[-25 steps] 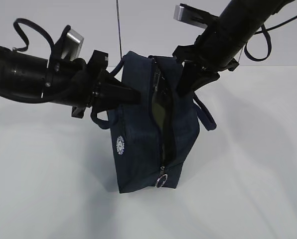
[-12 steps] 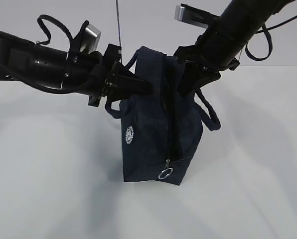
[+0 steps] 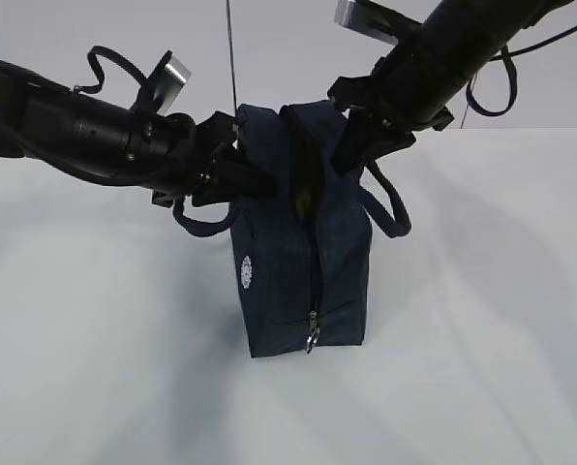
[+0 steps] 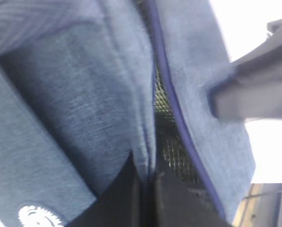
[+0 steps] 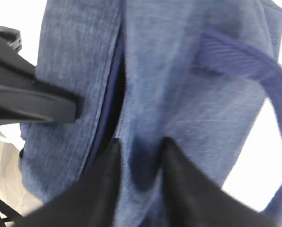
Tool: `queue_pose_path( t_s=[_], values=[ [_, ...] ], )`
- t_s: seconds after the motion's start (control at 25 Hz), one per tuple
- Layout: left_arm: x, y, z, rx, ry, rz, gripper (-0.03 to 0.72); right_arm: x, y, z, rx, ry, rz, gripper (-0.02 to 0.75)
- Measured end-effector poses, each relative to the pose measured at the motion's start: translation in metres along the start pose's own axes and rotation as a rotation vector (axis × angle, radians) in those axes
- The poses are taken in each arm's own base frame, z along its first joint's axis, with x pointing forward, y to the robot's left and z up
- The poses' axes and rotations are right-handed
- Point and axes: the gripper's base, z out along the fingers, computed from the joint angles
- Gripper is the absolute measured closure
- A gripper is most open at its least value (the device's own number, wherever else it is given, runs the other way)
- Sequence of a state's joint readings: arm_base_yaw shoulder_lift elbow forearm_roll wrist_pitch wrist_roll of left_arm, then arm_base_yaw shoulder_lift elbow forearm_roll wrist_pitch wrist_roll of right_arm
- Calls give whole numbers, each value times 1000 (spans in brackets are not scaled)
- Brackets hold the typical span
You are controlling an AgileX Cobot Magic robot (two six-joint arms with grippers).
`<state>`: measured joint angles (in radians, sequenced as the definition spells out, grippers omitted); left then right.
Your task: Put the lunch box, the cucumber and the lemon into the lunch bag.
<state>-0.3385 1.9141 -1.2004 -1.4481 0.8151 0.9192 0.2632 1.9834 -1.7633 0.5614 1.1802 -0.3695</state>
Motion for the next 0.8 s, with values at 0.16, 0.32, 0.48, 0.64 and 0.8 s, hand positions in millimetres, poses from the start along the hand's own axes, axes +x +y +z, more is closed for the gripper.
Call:
queue_pose_path(
  t_s=[0.16,0.32,0.48,0.64,0.8],
  values=[
    [-1,1,0,-12,-7,2,697,-1,0,0,-5,-6,0,696],
    [-2,3,0,-32,-22,2,697,-1,3,-1,-25,-13,-12,518],
    [-3,4,0,-40,-29,2,697,1,4,-1,-36,9,-19,385],
    [-3,4,0,-42,-30,2,683,1,6,-5,-40,10,-28,363],
    [-3,4,-1,-42,-31,1,562,-3,13,-21,-7,-22,-67,359]
  ],
)
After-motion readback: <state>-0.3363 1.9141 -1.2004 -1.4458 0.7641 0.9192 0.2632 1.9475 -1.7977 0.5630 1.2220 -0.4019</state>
